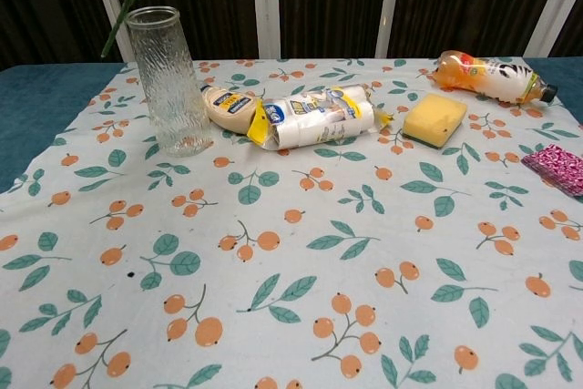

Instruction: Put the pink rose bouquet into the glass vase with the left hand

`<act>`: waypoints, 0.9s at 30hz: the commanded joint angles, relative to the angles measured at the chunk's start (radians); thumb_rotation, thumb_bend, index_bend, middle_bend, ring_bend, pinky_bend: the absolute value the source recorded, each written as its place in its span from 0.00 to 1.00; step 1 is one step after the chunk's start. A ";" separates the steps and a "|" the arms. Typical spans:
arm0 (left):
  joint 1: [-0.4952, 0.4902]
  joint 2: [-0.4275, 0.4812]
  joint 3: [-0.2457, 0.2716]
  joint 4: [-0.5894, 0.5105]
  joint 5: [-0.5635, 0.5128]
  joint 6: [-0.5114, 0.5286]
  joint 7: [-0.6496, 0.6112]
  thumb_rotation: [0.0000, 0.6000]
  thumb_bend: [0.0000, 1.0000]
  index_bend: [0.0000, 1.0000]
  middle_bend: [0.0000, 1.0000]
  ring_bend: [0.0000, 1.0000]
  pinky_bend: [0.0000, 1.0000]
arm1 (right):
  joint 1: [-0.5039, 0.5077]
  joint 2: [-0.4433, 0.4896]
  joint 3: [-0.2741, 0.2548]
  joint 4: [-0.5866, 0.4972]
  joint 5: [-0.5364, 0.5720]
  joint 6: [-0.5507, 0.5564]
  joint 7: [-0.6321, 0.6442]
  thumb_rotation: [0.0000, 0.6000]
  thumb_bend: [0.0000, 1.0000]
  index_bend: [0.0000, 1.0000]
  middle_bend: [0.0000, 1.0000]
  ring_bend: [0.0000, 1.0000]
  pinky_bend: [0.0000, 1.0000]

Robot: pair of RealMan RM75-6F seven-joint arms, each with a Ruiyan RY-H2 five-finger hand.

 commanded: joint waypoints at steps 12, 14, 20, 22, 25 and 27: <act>-0.162 -0.132 -0.073 0.391 -0.007 -0.178 -0.241 1.00 0.44 0.51 0.48 0.34 0.39 | 0.009 -0.024 0.019 0.012 0.064 -0.026 -0.059 1.00 0.21 0.02 0.00 0.04 0.08; -0.176 -0.145 -0.076 0.421 -0.006 -0.190 -0.254 1.00 0.44 0.51 0.48 0.34 0.39 | 0.012 -0.027 0.021 0.017 0.069 -0.030 -0.062 1.00 0.21 0.02 0.00 0.04 0.08; -0.215 -0.170 -0.079 0.507 0.006 -0.222 -0.279 1.00 0.44 0.51 0.48 0.34 0.39 | 0.022 -0.040 0.025 0.039 0.087 -0.053 -0.068 1.00 0.21 0.02 0.00 0.04 0.08; -0.219 -0.177 -0.069 0.525 0.013 -0.218 -0.274 1.00 0.44 0.51 0.48 0.34 0.38 | 0.026 -0.043 0.026 0.044 0.091 -0.062 -0.068 1.00 0.21 0.02 0.00 0.04 0.08; -0.220 -0.194 -0.050 0.555 0.023 -0.217 -0.279 1.00 0.44 0.51 0.47 0.34 0.38 | 0.030 -0.047 0.027 0.048 0.092 -0.068 -0.065 1.00 0.21 0.02 0.00 0.04 0.08; -0.209 -0.199 -0.042 0.558 0.038 -0.221 -0.299 1.00 0.44 0.51 0.47 0.34 0.38 | 0.030 -0.049 0.027 0.049 0.092 -0.066 -0.066 1.00 0.21 0.02 0.00 0.04 0.08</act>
